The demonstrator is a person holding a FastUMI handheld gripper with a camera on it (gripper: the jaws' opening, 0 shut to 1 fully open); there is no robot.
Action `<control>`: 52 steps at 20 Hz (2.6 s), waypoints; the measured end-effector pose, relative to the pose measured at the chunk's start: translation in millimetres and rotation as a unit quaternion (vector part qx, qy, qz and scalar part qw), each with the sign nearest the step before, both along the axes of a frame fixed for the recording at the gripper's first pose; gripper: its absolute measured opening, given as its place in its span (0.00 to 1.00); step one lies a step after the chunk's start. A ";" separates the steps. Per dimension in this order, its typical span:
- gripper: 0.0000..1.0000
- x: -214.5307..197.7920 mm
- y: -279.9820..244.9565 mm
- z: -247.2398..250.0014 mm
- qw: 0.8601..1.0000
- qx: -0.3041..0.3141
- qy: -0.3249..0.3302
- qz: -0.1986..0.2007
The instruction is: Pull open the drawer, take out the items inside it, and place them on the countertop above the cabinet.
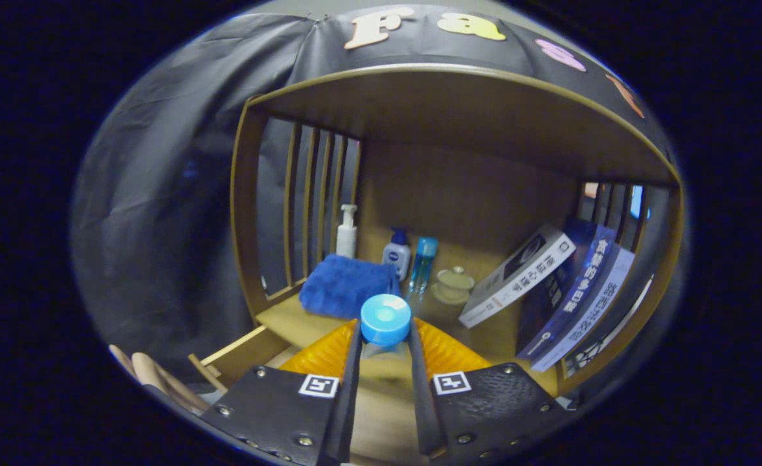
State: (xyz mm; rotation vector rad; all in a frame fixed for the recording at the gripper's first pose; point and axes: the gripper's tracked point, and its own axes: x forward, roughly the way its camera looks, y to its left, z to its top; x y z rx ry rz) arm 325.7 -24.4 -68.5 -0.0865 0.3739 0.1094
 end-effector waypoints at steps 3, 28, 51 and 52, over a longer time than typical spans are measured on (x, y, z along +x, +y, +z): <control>0.39 23.0 -4.4 -4.4 0.999 -0.029 -0.033 -0.015; 0.40 65.7 -6.7 -153.0 0.987 0.050 0.126 -0.088; 0.98 -34.6 15.7 -61.1 0.994 0.102 0.019 -0.025; 0.98 -46.0 21.4 -54.7 0.994 0.103 0.008 -0.017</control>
